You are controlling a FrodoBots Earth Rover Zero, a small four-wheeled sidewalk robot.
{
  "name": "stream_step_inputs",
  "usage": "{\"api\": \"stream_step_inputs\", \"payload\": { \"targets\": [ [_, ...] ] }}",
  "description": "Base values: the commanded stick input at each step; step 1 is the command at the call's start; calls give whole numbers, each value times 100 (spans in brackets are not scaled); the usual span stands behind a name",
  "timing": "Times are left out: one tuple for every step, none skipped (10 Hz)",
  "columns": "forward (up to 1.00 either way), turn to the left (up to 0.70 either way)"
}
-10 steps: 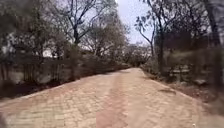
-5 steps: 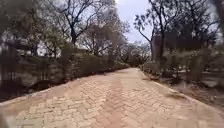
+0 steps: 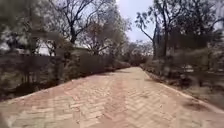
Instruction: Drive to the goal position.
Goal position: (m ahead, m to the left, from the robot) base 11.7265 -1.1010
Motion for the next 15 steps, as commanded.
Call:
{"api": "stream_step_inputs", "payload": {
  "targets": [
    [100, -28],
    [100, -27],
    [100, 0],
    [100, 0],
    [100, 0],
    [100, 0],
    [100, 0],
    [100, 0],
    [100, 0],
    [100, 0],
    [100, 0],
    [100, 0],
    [100, 0],
    [100, 0],
    [100, 0]
  ]
}}
